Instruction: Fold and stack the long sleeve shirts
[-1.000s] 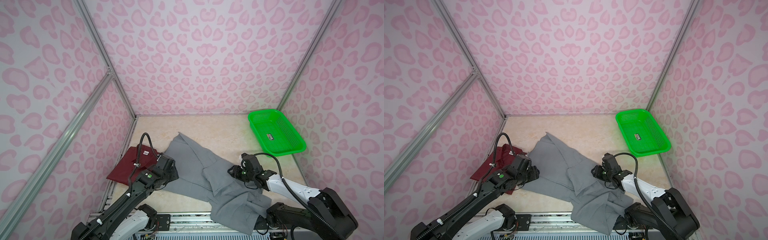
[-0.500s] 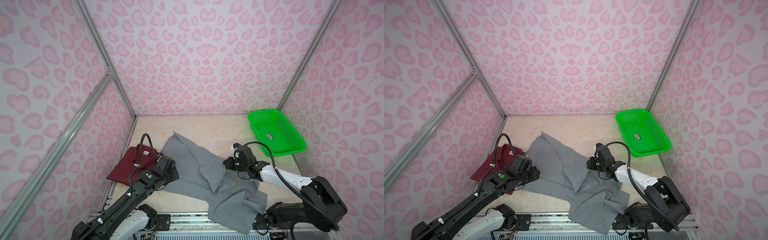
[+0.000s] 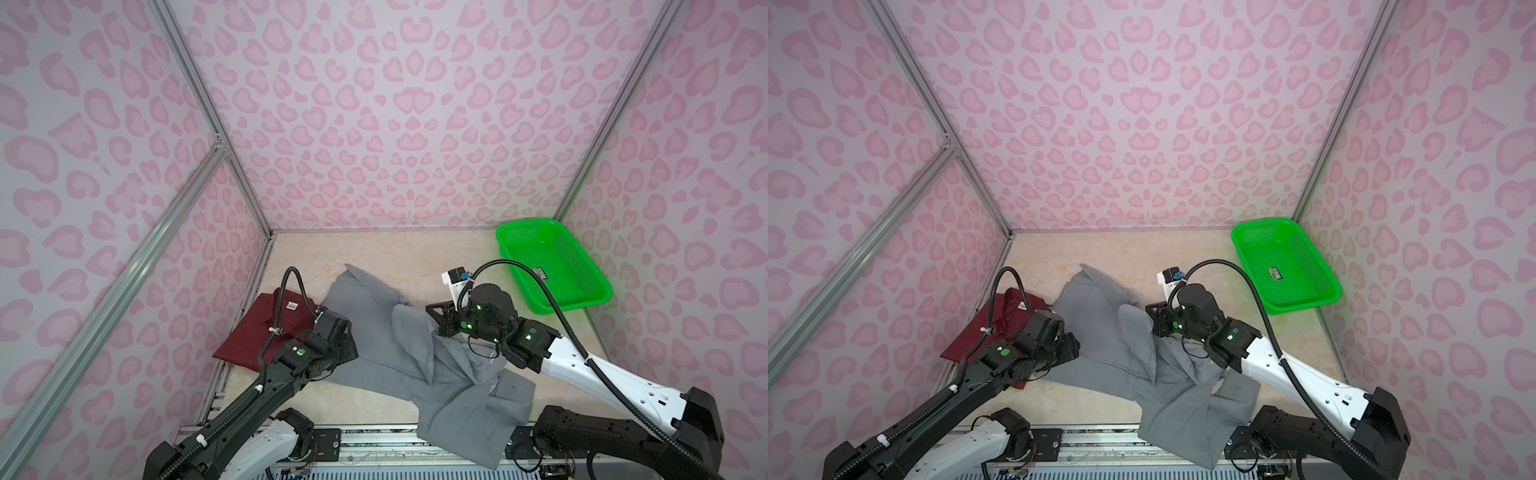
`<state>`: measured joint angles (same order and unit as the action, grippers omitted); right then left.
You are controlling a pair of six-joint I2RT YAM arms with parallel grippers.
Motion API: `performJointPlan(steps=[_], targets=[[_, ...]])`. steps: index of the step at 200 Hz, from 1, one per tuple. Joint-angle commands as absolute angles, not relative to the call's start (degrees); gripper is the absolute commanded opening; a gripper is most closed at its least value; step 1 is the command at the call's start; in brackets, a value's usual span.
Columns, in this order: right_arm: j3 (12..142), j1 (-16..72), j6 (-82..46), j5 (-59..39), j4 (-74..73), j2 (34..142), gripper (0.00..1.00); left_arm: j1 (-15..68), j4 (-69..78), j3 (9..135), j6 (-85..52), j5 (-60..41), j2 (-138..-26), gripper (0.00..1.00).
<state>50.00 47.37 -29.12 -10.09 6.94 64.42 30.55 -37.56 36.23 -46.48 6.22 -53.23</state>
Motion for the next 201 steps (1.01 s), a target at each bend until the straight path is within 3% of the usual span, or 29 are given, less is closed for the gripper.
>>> performJointPlan(steps=[1, 51, 59, 72, 93, 164, 201], targets=[[48.6, 51.2, -26.2, -7.5, 5.5, 65.1, 0.0, 30.5, -36.6, 36.9, -46.9, 6.2, -53.1, 0.6], [39.1, 59.1, -34.9, -12.8, -0.1, 74.5, 0.0, 30.5, -37.5, 36.9, -46.8, 6.6, -52.1, 0.6], [37.8, 58.5, -36.3, -10.7, 1.5, 72.9, 0.21, 30.4, -37.6, 36.8, -46.8, 6.6, -51.9, 0.6], [35.3, 55.8, -38.4, -8.0, 3.5, 68.2, 0.43, 30.5, -37.5, 36.5, -46.8, 6.5, -51.6, 0.6], [32.7, 52.1, -42.0, 1.0, 11.1, 59.8, 0.61, 30.5, -37.4, 36.4, -46.9, 6.2, -51.7, 0.6], [21.1, 45.0, -52.8, 2.8, 12.1, 51.4, 0.64, 30.5, -37.9, 36.7, -46.7, 6.0, -51.2, 0.6], [18.5, 41.4, -53.7, -3.3, -1.4, 56.6, 0.55, 30.5, -37.5, 37.0, -47.0, 5.4, -52.0, 0.6]])
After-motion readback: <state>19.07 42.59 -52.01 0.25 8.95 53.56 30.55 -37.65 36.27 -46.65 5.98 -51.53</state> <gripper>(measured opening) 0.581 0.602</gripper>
